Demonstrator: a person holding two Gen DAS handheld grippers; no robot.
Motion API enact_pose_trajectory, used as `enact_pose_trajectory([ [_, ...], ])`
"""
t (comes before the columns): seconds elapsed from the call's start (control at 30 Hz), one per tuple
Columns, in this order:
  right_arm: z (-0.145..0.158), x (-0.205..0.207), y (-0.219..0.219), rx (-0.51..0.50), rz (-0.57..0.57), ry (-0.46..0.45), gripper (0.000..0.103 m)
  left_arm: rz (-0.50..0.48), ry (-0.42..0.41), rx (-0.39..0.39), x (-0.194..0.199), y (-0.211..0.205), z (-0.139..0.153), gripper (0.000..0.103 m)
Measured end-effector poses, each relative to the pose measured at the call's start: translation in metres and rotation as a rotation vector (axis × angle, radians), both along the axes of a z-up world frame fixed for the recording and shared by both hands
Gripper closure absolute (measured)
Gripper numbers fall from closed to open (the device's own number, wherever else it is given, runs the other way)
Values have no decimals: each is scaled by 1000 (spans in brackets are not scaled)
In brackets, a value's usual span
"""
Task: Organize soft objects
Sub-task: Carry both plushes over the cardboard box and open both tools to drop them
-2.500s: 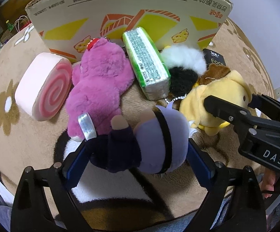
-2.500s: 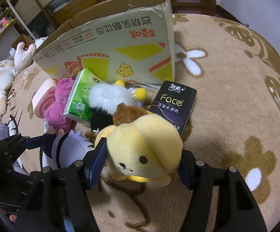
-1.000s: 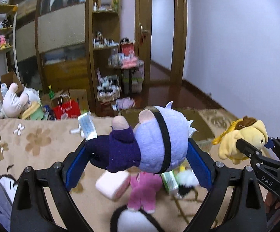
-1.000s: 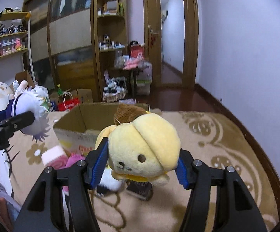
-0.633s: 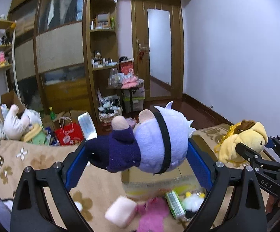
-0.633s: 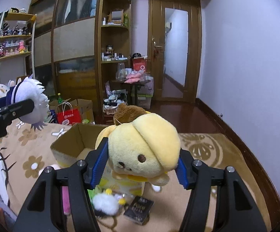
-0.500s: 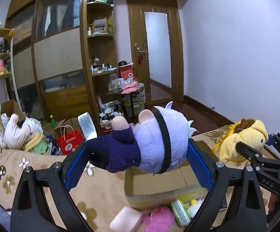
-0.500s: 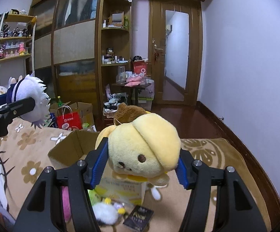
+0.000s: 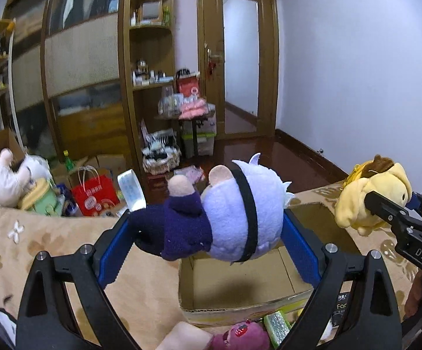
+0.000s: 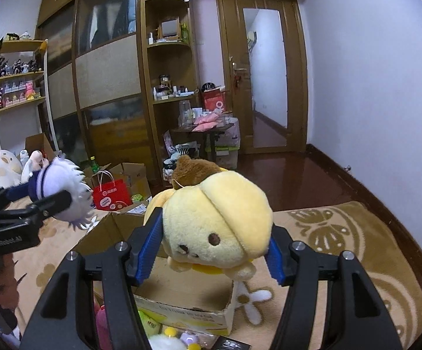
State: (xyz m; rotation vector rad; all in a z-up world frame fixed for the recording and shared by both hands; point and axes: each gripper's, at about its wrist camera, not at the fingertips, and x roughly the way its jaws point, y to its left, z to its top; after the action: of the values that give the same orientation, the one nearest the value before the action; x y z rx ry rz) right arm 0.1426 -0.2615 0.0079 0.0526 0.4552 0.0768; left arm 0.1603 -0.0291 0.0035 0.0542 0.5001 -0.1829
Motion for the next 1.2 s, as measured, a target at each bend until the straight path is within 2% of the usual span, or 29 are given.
enact_pose_trajectory([
  [0.47, -42, 28, 6, 31, 54, 111, 34, -56, 135, 7, 22, -11, -40, 7],
  [0.87, -55, 26, -2, 69, 60, 154, 29, -48, 176, 19, 19, -11, -46, 5],
  [0.97, -56, 23, -6, 89, 59, 158, 29, -39, 186, 18, 19, -8, -46, 1],
  [1.03, -55, 21, -9, 90, 53, 160, 24, -34, 200, 23, 20, -7, -45, 1],
  [1.1, -53, 17, -10, 94, 44, 155, 12, -28, 209, 23, 18, -4, -43, 1],
  [1.2, -50, 11, -14, 103, 33, 147, 8, -17, 222, 18, 13, 4, -41, 1],
])
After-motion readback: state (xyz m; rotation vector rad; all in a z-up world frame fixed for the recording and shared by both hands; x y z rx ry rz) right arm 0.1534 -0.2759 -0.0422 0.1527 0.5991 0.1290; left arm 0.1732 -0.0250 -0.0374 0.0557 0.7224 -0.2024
